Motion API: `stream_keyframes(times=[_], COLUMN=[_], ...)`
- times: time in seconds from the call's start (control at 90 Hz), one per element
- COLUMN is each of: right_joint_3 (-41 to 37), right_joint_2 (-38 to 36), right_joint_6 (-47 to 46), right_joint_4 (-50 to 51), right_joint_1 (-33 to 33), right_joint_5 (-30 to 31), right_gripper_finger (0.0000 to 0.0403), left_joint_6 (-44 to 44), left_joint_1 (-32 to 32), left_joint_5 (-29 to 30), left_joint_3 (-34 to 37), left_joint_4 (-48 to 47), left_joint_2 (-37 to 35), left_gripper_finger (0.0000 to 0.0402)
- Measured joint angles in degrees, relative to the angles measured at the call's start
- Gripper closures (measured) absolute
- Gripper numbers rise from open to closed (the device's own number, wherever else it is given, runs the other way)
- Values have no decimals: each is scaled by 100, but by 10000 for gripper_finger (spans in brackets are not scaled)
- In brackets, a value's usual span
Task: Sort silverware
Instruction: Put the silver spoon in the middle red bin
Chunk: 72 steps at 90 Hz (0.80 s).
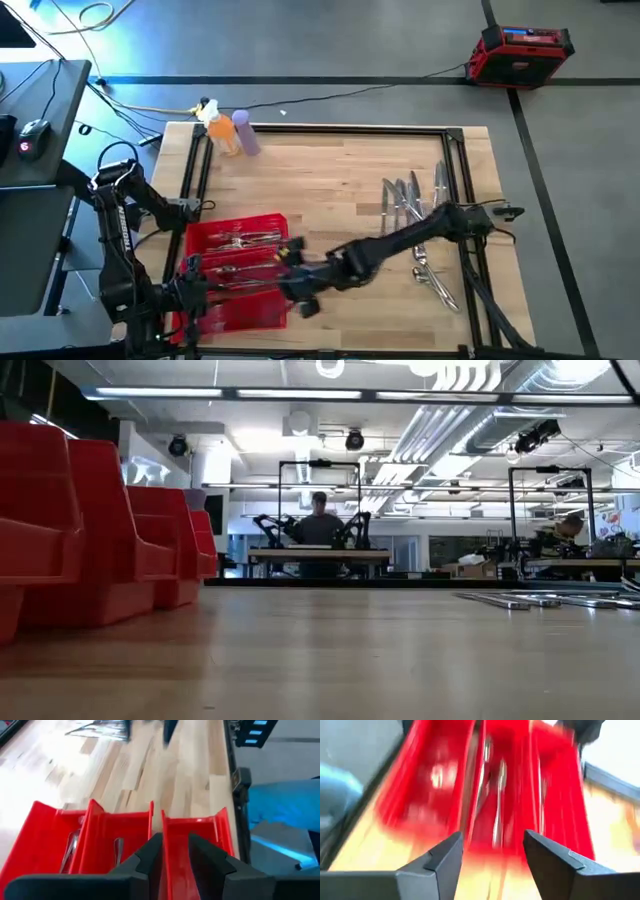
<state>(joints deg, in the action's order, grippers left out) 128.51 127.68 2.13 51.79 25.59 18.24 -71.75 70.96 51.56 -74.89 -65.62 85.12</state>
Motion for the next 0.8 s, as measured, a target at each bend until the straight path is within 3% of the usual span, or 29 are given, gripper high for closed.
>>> stream_keyframes(times=[0.211,0.256,0.378,0.444,0.522,0.8], right_joint_3=[-9,-42,-777,-1346,-2301,-6045], right_joint_2=[-253,-254,-673,-1023,-1539,-3604], right_joint_6=[-2453,-2887,-3358,-4047,-4867,-7685], right_joint_4=[3538,3910,3411,3714,3799,1930], right_joint_1=[634,808,1227,1416,1601,2063], right_joint_5=[21,26,-374,-600,-634,-1325], right_gripper_finger=[239,241,242,242,242,242], left_joint_6=[-109,-79,47,58,46,160], left_joint_1=[-2,-2,-4,-4,-4,-47], left_joint_5=[3,10,59,60,43,194], left_joint_3=[114,114,107,107,103,103], left_joint_4=[99,141,314,298,295,291], left_joint_2=[2,2,2,2,2,2], left_gripper_finger=[326,326,326,326,326,326])
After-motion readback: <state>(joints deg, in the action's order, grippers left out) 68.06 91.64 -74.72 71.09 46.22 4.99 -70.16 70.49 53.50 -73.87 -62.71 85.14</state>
